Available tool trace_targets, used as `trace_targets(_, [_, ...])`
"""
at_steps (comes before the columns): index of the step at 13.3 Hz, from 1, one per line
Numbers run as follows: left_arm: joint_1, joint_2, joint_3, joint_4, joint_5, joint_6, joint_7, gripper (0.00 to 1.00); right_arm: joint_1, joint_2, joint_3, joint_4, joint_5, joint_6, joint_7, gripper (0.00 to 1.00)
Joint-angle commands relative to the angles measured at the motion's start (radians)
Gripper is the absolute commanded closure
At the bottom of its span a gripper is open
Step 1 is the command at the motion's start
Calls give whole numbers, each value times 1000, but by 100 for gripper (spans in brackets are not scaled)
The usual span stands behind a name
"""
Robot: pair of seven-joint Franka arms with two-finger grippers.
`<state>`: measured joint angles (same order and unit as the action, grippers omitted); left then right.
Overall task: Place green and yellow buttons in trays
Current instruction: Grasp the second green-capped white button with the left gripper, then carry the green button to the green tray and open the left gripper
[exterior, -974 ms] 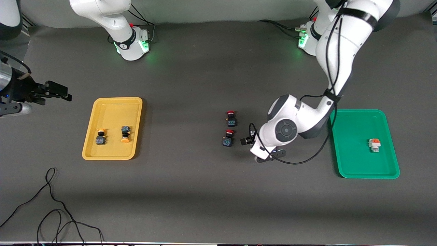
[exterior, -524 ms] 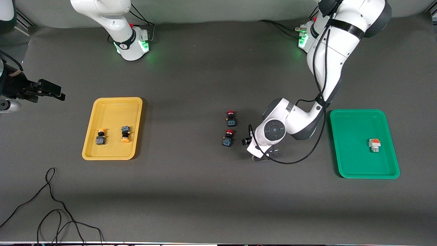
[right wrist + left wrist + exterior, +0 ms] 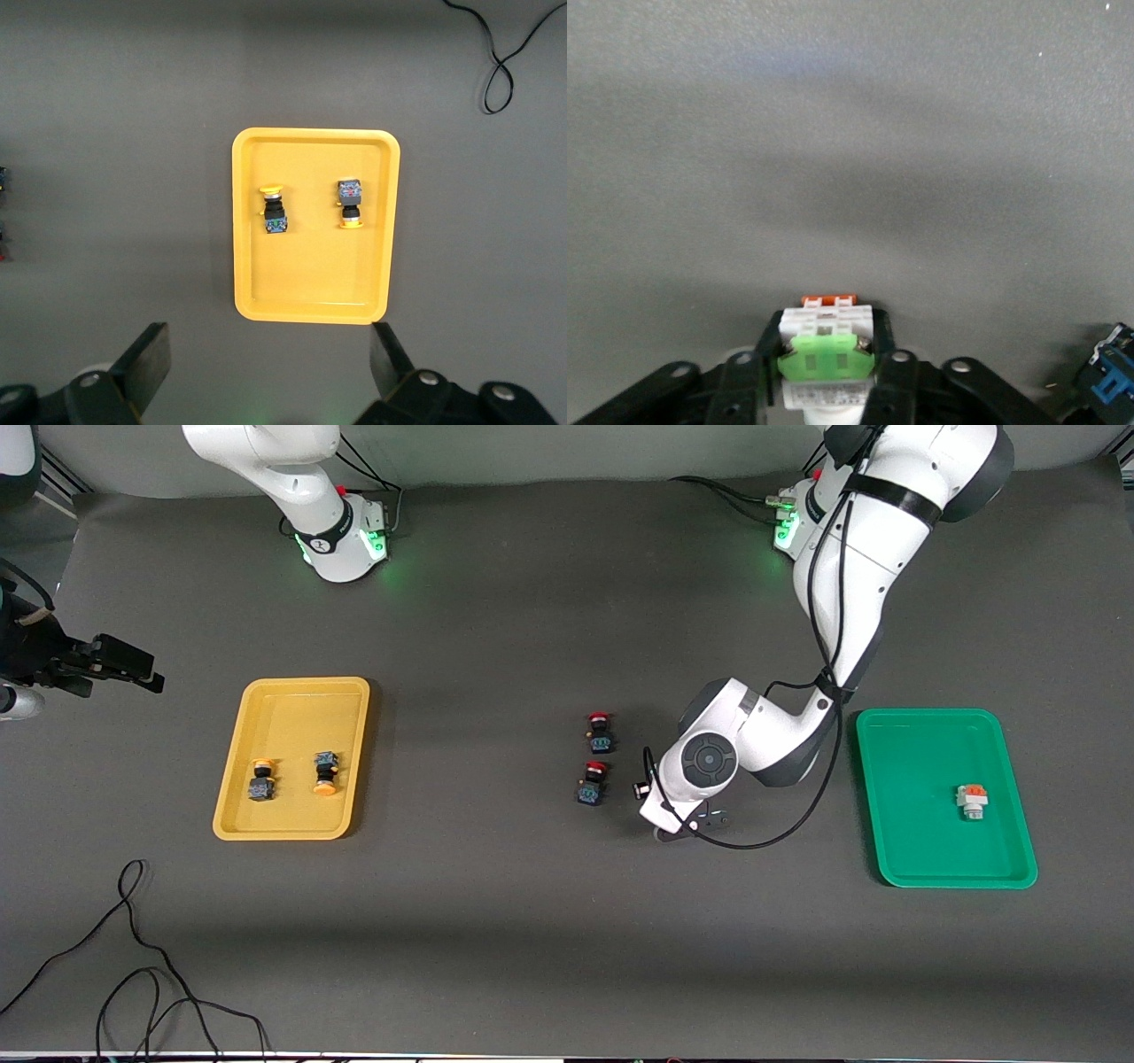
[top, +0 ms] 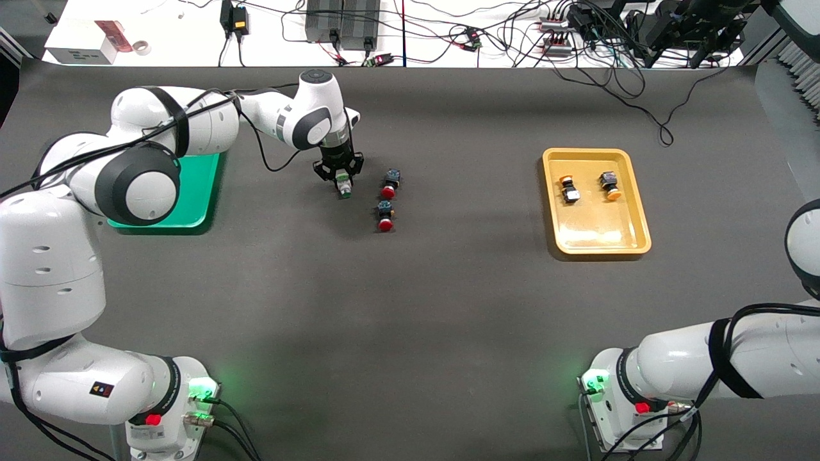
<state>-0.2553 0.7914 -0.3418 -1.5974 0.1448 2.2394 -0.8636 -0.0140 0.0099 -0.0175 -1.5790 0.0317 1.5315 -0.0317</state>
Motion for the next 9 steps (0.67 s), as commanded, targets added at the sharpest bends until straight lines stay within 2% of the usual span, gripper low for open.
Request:
trace_targets(1, [-12,-23,17,2,12,-12,-48,100,22,15,-16,28,-21,-1,26,0])
trace_targets(3, [-4,-75,18,13,6,-68,-52,100,22,15,-16,28,-21,-1,27,0])
trace_targets(6, [27,-167,18,99,6,-365,-29,100,22,15,-16,24,-24,-1,26,0])
trace_targets(9, [140,-271,15,116,-1,-561,200,100,20,16,-18,20,-24,-1,26,0])
